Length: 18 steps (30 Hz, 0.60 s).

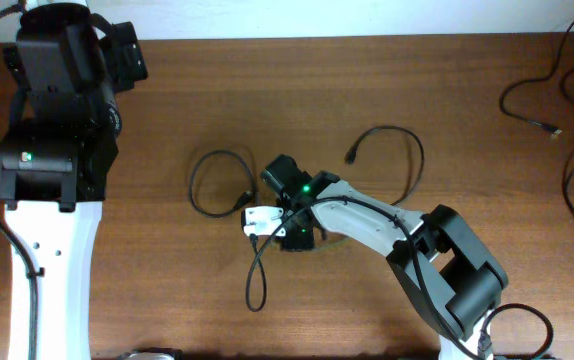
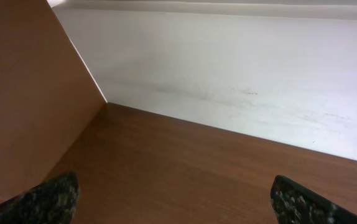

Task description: Untangle cables

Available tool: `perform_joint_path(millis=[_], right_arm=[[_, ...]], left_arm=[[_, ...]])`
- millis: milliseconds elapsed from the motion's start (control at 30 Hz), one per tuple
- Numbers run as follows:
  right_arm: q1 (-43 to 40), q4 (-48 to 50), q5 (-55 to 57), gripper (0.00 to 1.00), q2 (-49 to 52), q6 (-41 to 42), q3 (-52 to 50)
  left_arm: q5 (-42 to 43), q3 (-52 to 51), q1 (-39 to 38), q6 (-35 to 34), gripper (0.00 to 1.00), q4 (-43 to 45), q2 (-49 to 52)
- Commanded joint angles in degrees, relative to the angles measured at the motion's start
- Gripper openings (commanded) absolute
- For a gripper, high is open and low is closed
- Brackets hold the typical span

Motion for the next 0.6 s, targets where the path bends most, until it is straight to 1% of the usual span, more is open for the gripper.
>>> perform_joint_path(millis=[0,67,133,167,233,267,333,400,433,567], right_arm=[[-0.76,-0.98,-2.95,0.04,2.14,3.23,-0.92],[-2.91,-2.54,-7.48,0.04,-1.64,3.45,2.32],[-7.30,-3.48,-7.32,0.04,-8.17,9.18,9.70],[-9.09,-3.76,-6.69,0.04,-9.79,11.47,12.87],[-15.56,-5.01,-6.08,0.04,-13.07,14.86,22.34],[-20.55,-4.98,-6.08,0.04,-13.70,16.17,28.52],[-28.70,-3.28,-5.99,0.04,-13.68,16.98,36.33],[-36.68,2.23,-5.14,0.04,-13.68,19.32,38.40],[-42.18,6.29,-4.79,0.04,-13.68,19.71,38.38],[-55.15,12.96,-4.81,0.04,-13.38,20.83,38.40]], left_arm=[[0.57,0.09,0.13,0.90,0.99,-0.02,-1.16],[0.57,0.09,0.15,0.90,0.99,-0.02,-1.16],[0.57,0.09,0.15,0.90,0.99,-0.02,-1.16],[0.57,0.09,0.15,0.90,0.99,-0.02,-1.16],[0.57,0.09,0.13,0.90,0.99,-0.02,-1.16],[0.59,0.09,0.15,0.90,0.99,-0.02,-1.16],[0.59,0.09,0.13,0.90,0.99,-0.02,-1.16],[0.59,0.09,0.13,0.90,0.99,-0.04,-1.16],[0.59,0.09,0.13,0.90,0.99,-0.04,-1.16],[0.61,0.09,0.13,0.90,0.99,-0.04,-1.16]])
